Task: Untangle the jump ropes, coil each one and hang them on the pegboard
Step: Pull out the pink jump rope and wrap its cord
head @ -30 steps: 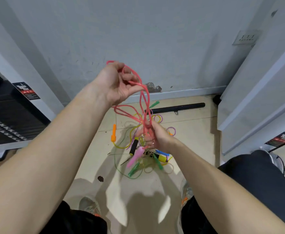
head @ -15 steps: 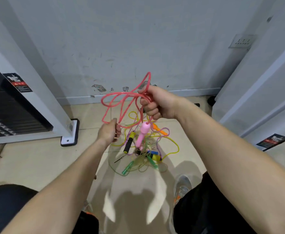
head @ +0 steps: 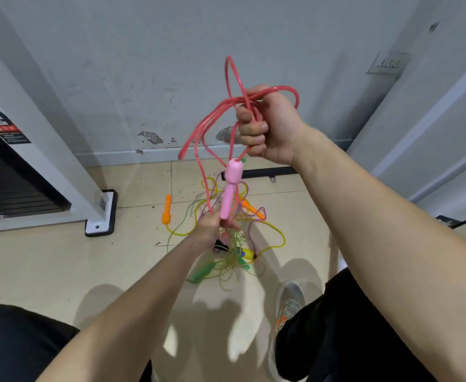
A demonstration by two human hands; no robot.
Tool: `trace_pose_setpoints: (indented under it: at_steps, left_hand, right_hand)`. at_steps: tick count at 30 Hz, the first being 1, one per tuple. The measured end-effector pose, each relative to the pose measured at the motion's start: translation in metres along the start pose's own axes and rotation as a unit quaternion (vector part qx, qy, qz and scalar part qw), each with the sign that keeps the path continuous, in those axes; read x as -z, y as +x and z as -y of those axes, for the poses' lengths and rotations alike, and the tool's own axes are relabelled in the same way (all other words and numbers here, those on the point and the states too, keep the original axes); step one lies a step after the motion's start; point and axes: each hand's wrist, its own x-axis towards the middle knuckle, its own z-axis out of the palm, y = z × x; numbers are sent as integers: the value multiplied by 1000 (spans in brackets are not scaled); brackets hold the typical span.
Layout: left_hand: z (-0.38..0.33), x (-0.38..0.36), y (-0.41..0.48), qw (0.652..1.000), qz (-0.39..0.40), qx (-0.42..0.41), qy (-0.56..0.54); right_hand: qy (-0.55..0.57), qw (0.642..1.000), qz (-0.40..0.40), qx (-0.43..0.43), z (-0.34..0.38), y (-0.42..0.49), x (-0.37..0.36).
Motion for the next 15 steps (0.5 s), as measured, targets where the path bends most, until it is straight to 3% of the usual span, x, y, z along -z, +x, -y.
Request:
trace_pose_setpoints:
  at_steps: [2,4,6,9,12,15]
  left_hand:
    - [-6,8,-5,1000,8,-5,15]
    - [-20,23,-11,999,-31,26,6]
    - [-38,41,-14,995,-96,33,9]
    - [-80,58,-26,992,-121,32,23]
    - [-124,57,-40,997,-76,24,10]
    - [-164,49,-51,999,-17,19,-20]
  right_hand:
    - [-18,998,-67,6,-3,0,11]
    - [-30,989,-146,-14,-11,1,24]
    - [-74,968,-234,-49,-25,4,36]
    - [-158,927,-328,-93,-56,7,49]
    - [-188,920,-335,-71,-91,7,48]
    - [-119,955,-266,-58,-117,5,24]
